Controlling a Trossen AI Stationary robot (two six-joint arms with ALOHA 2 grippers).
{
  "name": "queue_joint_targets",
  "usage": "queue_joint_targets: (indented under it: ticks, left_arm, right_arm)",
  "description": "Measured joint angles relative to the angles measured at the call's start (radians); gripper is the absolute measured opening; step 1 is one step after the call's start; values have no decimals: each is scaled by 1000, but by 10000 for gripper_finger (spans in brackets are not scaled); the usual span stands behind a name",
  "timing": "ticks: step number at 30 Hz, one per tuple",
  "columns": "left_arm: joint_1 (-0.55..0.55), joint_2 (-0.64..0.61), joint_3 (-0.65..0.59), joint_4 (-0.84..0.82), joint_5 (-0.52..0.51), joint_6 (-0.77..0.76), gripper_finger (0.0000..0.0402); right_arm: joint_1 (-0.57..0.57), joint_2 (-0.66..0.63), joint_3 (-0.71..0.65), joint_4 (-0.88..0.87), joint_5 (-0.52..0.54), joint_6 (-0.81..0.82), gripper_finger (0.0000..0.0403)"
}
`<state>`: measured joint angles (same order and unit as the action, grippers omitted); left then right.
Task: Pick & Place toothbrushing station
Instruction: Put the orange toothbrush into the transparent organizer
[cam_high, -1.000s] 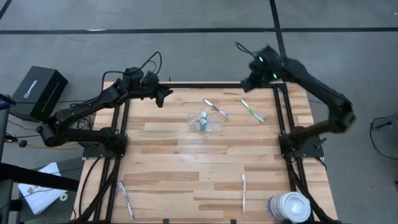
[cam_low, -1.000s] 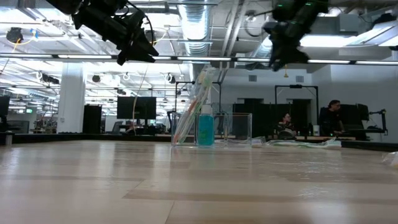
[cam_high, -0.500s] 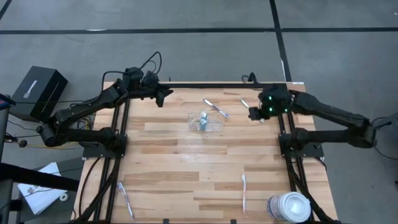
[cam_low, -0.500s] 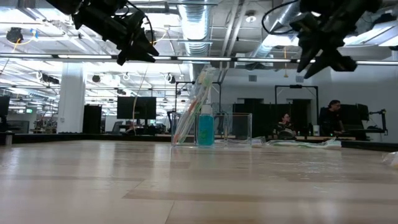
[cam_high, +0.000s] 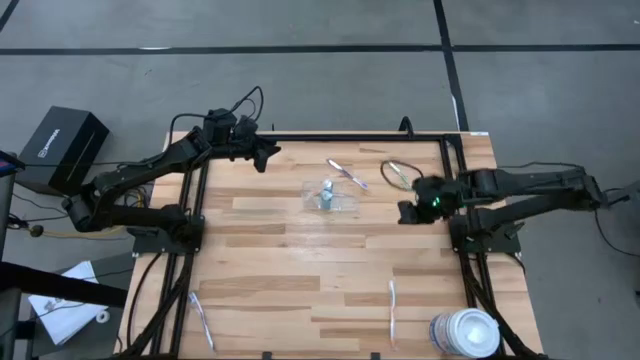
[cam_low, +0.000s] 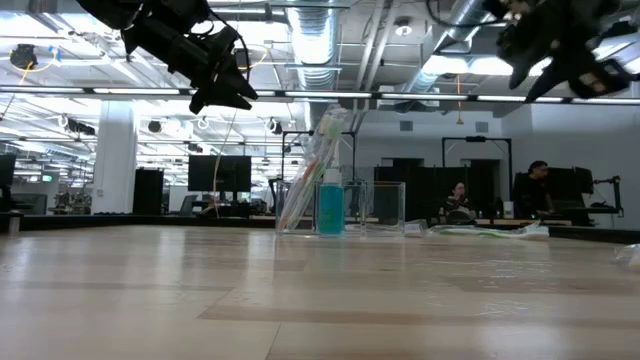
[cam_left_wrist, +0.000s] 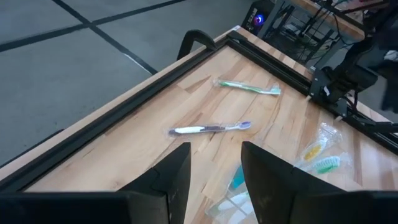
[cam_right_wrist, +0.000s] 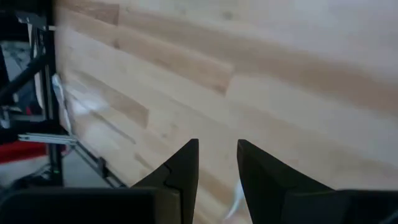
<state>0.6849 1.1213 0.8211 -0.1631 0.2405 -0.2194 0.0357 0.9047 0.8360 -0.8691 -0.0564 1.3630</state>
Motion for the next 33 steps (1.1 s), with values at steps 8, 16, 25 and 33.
queue_joint_targets:
  ticks: [8, 16, 25, 33]
  left_arm:
    - [0, 0, 0, 2, 1, 13, 136]
    - [0, 0, 0, 7, 97, 28, 136]
    - [0, 0, 0, 8, 133, 50, 136]
    - [0, 0, 0, 7, 165, 63, 136]
  right_arm:
    - [379, 115, 0, 164, 186, 474, 103]
    - [497, 408, 189, 148, 96, 659, 103]
    - [560, 673, 362, 23, -54, 776, 103]
    - [555, 794, 364, 30, -62, 803, 103]
